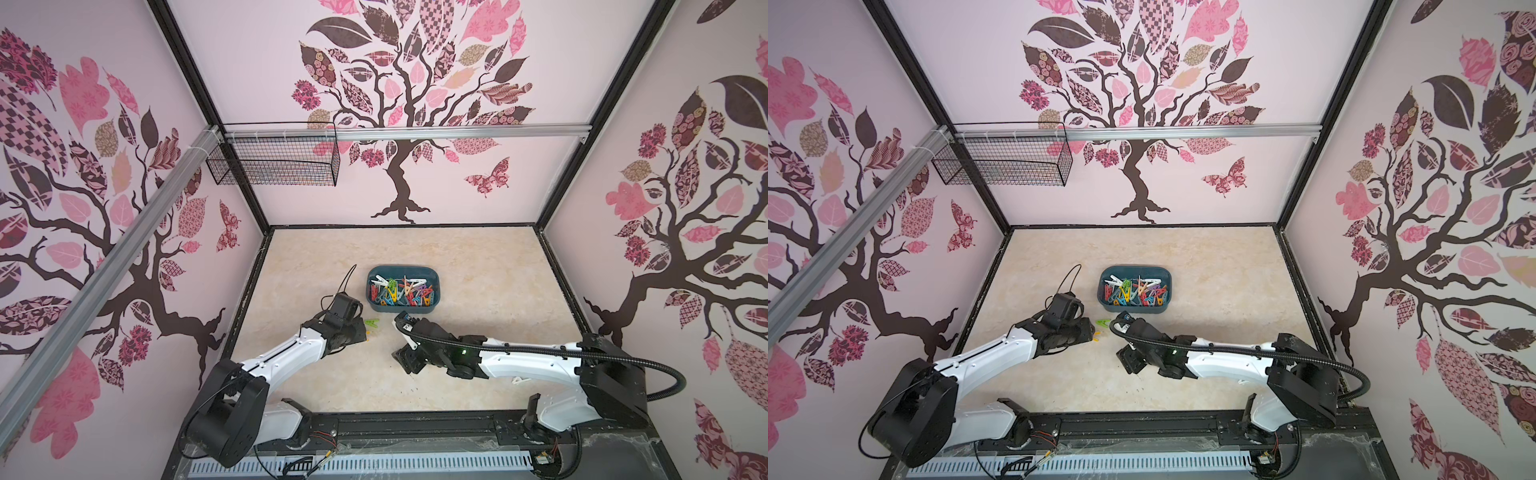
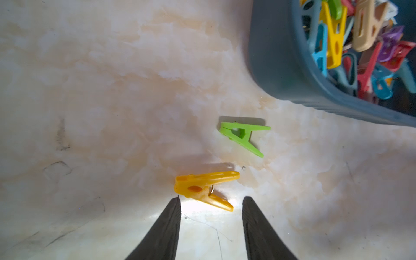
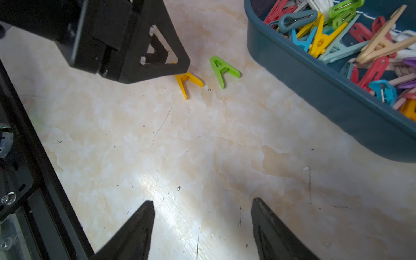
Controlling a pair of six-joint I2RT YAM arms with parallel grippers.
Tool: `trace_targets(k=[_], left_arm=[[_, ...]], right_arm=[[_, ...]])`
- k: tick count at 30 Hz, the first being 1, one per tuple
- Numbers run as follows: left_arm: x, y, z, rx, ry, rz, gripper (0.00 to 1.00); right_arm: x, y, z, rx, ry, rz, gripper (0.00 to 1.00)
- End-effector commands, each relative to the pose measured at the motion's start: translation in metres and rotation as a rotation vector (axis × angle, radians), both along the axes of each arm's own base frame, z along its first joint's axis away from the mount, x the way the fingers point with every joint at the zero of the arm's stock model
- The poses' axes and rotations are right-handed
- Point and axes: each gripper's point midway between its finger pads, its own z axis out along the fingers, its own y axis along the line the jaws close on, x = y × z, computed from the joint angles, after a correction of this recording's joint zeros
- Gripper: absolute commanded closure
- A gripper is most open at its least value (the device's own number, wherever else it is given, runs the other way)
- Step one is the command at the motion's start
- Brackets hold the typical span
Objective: Put the clothespins into the storage box
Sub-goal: Adjust the clothespin at the center of the board.
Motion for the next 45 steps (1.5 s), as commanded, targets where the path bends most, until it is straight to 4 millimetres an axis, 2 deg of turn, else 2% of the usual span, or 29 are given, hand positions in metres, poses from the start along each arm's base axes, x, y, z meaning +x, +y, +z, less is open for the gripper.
trace_targets(k=[1,3,10,13,20,25,29,32,38,42,45], left_arm=[[0.024,-0.006,0.01,0.03,-0.067,-0.027,0.52],[0.026,-0.008,0.002,0.036,-0.057,-0.026,0.52],[0.038,-0.012,-0.003,0.06,-0.061,-0.039,0.51],[0.03,-0.014,-0.011,0.053,-0.027,-0.051,0.52],[-0.001,-0.019,-0.012,0.044,0.011,-0.069,0.56],[-0.01,-0.024,-0.009,-0.018,0.028,-0.06,0.6],[-0.016,-0.045,0.004,-0.145,0.034,-0.083,0.62],[-0.015,-0.048,0.023,-0.183,0.004,-0.085,0.62],[-0.003,-0.019,0.063,-0.102,-0.098,-0.036,0.59],[0.003,0.006,0.067,-0.078,-0.11,0.02,0.59],[0.005,0.008,0.07,-0.046,-0.14,-0.019,0.58]], right_arm=[[0.004,0.006,0.003,0.0,-0.001,-0.012,0.29],[0.004,0.005,0.003,-0.003,-0.004,-0.013,0.29],[0.004,0.004,0.001,-0.002,-0.002,-0.017,0.29],[0.005,0.002,0.002,-0.003,-0.008,-0.024,0.28],[0.006,-0.002,0.005,0.007,-0.023,-0.042,0.29],[0.009,-0.004,0.004,-0.016,-0.036,-0.047,0.28],[0.011,-0.009,-0.001,-0.035,-0.049,-0.057,0.28],[0.012,-0.008,-0.002,-0.036,-0.056,-0.057,0.28],[0.022,0.002,0.001,-0.033,-0.068,-0.052,0.27],[0.026,0.008,0.001,-0.031,-0.064,-0.048,0.27],[0.026,0.006,-0.001,-0.029,-0.043,-0.058,0.27]])
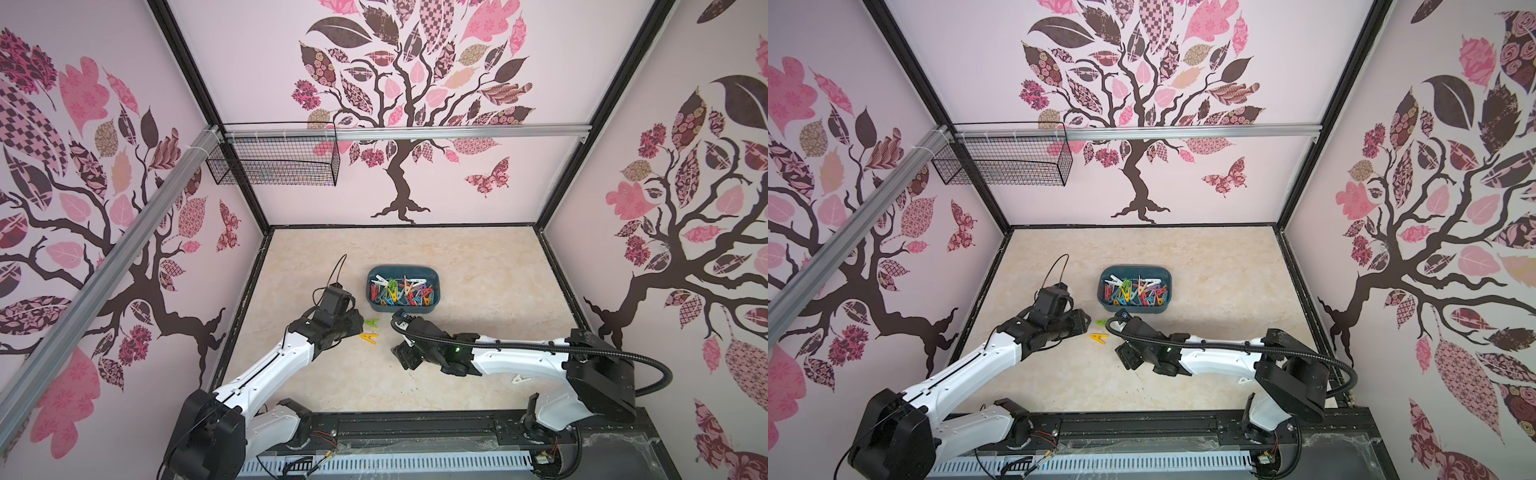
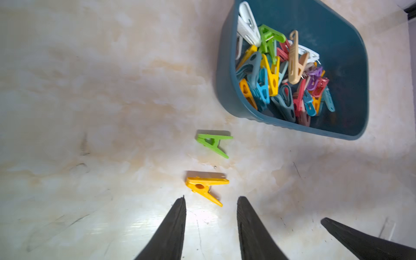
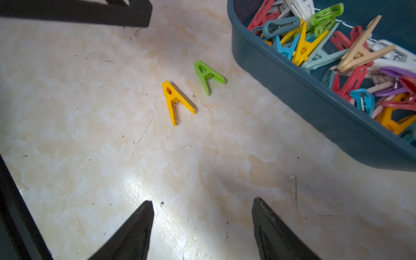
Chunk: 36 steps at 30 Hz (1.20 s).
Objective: Put the clothespins into the storage box
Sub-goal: Adjust the clothespin at the center of the board.
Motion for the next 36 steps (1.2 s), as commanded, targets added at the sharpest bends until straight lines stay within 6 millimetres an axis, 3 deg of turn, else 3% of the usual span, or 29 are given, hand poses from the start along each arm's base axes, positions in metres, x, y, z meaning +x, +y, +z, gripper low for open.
trace_targets(k=[1,8,17,27,31,36], left_arm=[[0.002,0.001,0.008,0.052,-0.025,-0.054,0.58],[-0.008,-0.032,-0.016,0.154,0.009,-0.203,0.56],[-0.003,-0.05,-0.03,0.179,0.02,-0.287,0.55],[0.001,-0.036,-0.04,0.246,0.075,-0.201,0.55],[0.012,-0.05,-0.032,0.239,0.031,-0.266,0.54],[0.012,-0.067,-0.031,0.209,0.018,-0.357,0.53]], right_arm=[[0.006,0.005,0.008,0.029,0.006,-0.019,0.27],[0.001,-0.02,0.004,0.044,0.069,-0.089,0.27],[-0.005,-0.051,-0.008,0.047,0.117,-0.142,0.27],[-0.005,-0.052,-0.006,0.075,0.126,-0.155,0.27],[-0.004,-0.05,-0.005,0.071,0.122,-0.148,0.27],[-0.002,-0.054,-0.004,0.073,0.116,-0.157,0.27]])
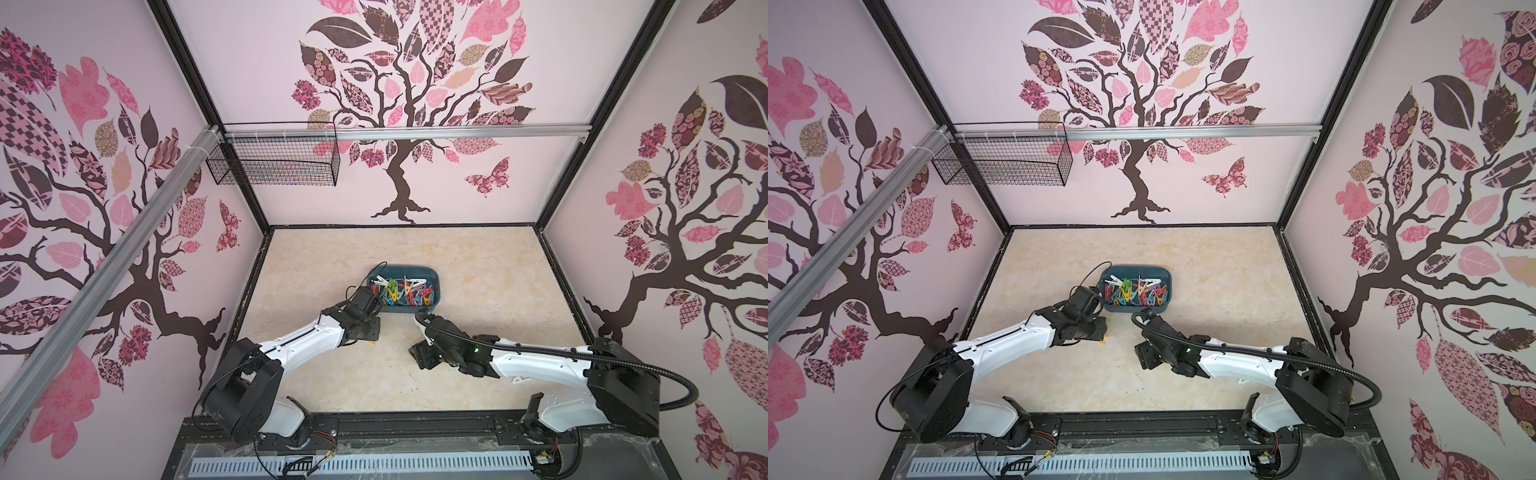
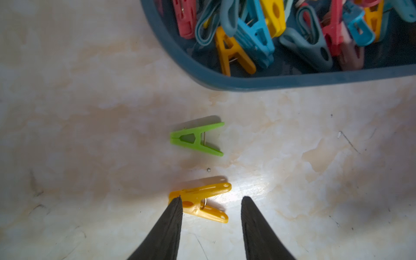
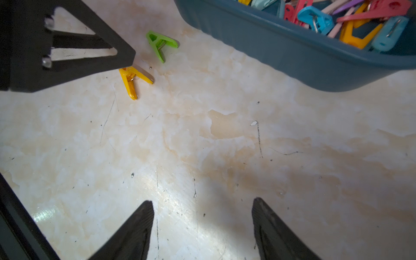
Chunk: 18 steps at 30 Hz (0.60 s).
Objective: Put the clothespins into the storage box
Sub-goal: Adjust the clothespin at the center of the board.
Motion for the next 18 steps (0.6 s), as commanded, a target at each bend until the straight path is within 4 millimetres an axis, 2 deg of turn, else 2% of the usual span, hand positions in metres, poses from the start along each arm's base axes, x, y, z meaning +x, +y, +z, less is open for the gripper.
trace_targets(k=[1,9,14,18], left_arm=[[0.009,-0.021,0.012,-0.033,-0.037,-0.087,0.53],[0.019,-0.013,-0.009,0.06,-0.021,-0.05,0.52],[0.001,-0.023,-0.027,-0.027,0.065,-0.048,0.54],[-0.016,-0.019,-0.031,-0.058,0.109,-0.034,0.54]], right_arm=[[0.003,-0.002,0.011,0.027,-0.017,-0.011,0.27],[0.003,0.0,0.012,0.041,-0.015,-0.008,0.27],[0.004,0.003,0.013,0.037,-0.021,0.003,0.27],[0.005,0.004,0.014,0.036,-0.028,0.007,0.27]])
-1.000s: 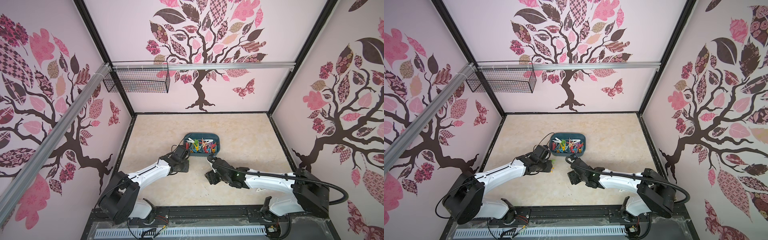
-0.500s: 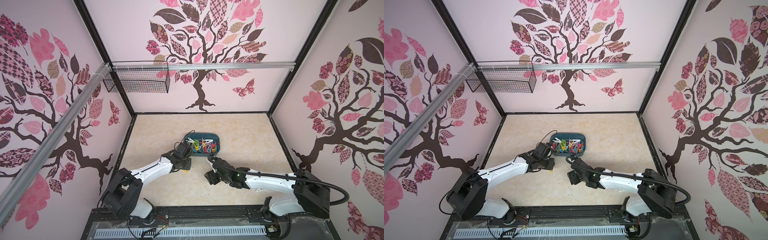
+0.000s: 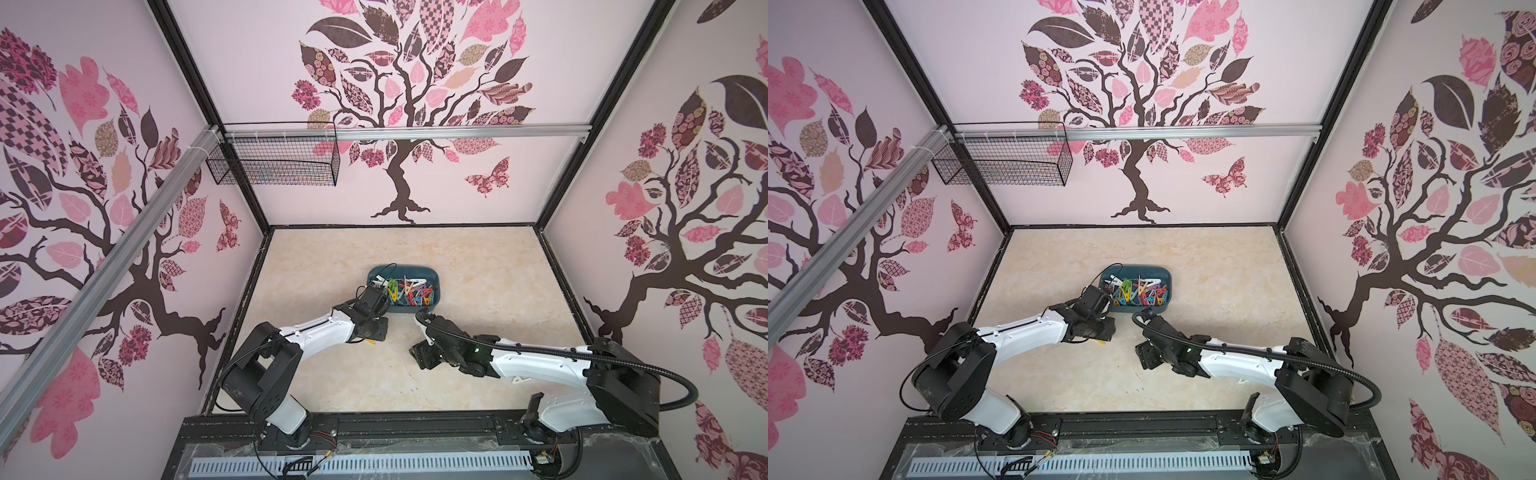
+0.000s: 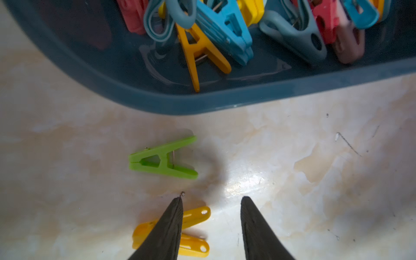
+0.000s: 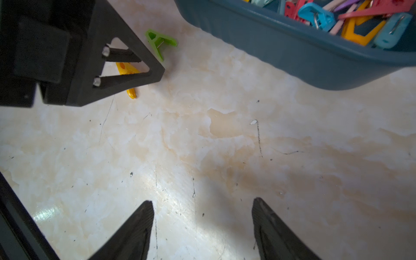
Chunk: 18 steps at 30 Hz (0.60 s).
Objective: Put the clothespins into the storage box
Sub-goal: Adjust the clothespin at the center of the board.
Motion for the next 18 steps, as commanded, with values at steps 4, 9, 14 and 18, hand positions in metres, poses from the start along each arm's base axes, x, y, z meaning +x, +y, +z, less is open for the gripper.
trace_targets(k=[4,9,14,18], left_arm=[[-0.029,0.002,-0.002,-0.088,0.071,0.032,0.54],[-0.043,0.011,-0.009,-0.064,0.101,0.039,0.57],[-0.045,0.014,0.012,-0.04,0.073,0.063,0.59],[-0.039,0.036,0.036,-0.004,-0.008,0.165,0.58]], right_arm=[[0.005,0.006,0.014,0.037,-0.025,0.007,0.27],[0.005,0.009,0.014,0.044,-0.019,0.006,0.27],[0.005,0.009,0.016,0.045,-0.021,0.007,0.27],[0.006,0.01,0.016,0.039,-0.02,0.012,0.28]])
